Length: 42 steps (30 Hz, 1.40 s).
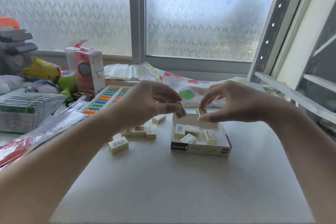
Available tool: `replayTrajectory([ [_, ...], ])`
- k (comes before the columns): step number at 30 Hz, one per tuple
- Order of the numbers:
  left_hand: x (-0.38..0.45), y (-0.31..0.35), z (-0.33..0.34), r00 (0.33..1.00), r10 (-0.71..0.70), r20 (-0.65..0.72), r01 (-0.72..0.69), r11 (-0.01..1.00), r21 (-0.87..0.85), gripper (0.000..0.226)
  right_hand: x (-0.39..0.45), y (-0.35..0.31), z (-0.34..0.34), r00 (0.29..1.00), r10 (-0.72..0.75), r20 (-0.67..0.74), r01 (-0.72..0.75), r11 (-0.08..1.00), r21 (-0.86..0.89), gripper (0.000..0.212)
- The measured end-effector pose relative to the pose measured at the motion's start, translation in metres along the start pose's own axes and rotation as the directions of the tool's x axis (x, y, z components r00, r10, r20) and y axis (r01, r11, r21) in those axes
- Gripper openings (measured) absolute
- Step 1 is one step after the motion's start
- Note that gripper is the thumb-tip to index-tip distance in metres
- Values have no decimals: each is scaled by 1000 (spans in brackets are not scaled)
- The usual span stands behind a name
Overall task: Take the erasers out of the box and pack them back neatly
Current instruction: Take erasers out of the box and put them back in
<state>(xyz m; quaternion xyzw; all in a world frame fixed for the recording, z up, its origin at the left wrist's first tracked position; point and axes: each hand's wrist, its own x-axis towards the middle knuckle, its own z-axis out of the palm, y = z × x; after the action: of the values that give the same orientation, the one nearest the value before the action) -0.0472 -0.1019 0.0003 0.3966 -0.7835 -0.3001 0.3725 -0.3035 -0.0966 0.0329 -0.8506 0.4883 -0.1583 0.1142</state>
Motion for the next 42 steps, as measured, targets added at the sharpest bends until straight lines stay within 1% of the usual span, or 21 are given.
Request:
replayTrajectory([
  [2, -1, 5, 14, 999, 27, 32, -27, 1000, -6, 20, -1, 6, 0, 997, 47, 59, -45, 999, -26, 16],
  [5, -2, 11, 31, 998, 50, 47, -50, 999, -7, 15, 0, 10, 1, 991, 108, 76, -104, 993, -64, 20],
  [8, -1, 15, 45, 993, 77, 87, -77, 997, -9, 8, -1, 11, 4, 991, 111, 70, -106, 992, -69, 23],
  [10, 0, 14, 52, 990, 85, 116, -86, 996, 3, 9, -2, 10, 4, 990, 118, 80, -112, 991, -69, 24],
  [13, -1, 9, 58, 991, 49, 124, -60, 995, 83, 14, -2, 9, 7, 988, 114, 106, -107, 992, -71, 30],
  [15, -1, 6, 60, 991, 32, 131, -50, 989, 136, 11, -2, 8, 9, 988, 97, 122, -88, 993, -76, 34],
  [17, -1, 6, 62, 992, 30, 125, -47, 989, 142, 7, 0, 7, 11, 987, 86, 134, -73, 993, -95, 39],
  [20, -3, 9, 64, 990, 54, 132, -75, 984, 162, 12, 2, 6, 16, 984, 91, 154, -77, 993, -92, 43],
  [22, -4, 11, 63, 990, 62, 128, -91, 968, 234, 15, 1, 6, 16, 984, 84, 156, -72, 994, -83, 43],
  [24, -5, 13, 61, 987, 90, 133, -132, 927, 351, 15, 1, 8, 14, 991, 59, 122, -54, 998, -40, 38],
  [26, -5, 16, 59, 982, 115, 152, -170, 889, 424, 15, 1, 9, 11, 998, 33, 57, -35, 999, 29, 32],
  [28, -5, 16, 58, 981, 111, 158, -171, 882, 440, 21, 3, 8, 12, 1000, 12, 9, -13, 999, 51, 29],
  [32, -4, 11, 61, 983, 99, 156, -160, 878, 451, 23, 9, 2, 22, 1000, -20, 1, 20, 998, 58, 22],
  [34, -2, 12, 60, 982, 81, 169, -150, 881, 449, 23, 12, 2, 26, 999, -29, -30, 31, 998, 62, 21],
  [36, 3, 15, 48, 987, 65, 146, -118, 910, 397, 21, 16, 4, 29, 997, -33, -74, 37, 998, 58, 22],
  [38, 10, 15, 21, 998, 52, 47, -65, 937, 343, 21, 22, 6, 35, 992, -29, -122, 37, 997, 64, 21],
  [40, 14, 10, -16, 999, 12, -43, 4, 937, 348, 18, 29, 5, 42, 985, -29, -170, 45, 995, 91, 19],
  [41, 13, 5, -33, 998, -35, -48, 50, 931, 362, 17, 33, 2, 47, 983, -33, -182, 51, 994, 98, 18],
  [42, 12, -1, -48, 995, -99, -21, 100, 920, 379, 19, 38, -2, 51, 983, -40, -180, 58, 994, 95, 18],
])
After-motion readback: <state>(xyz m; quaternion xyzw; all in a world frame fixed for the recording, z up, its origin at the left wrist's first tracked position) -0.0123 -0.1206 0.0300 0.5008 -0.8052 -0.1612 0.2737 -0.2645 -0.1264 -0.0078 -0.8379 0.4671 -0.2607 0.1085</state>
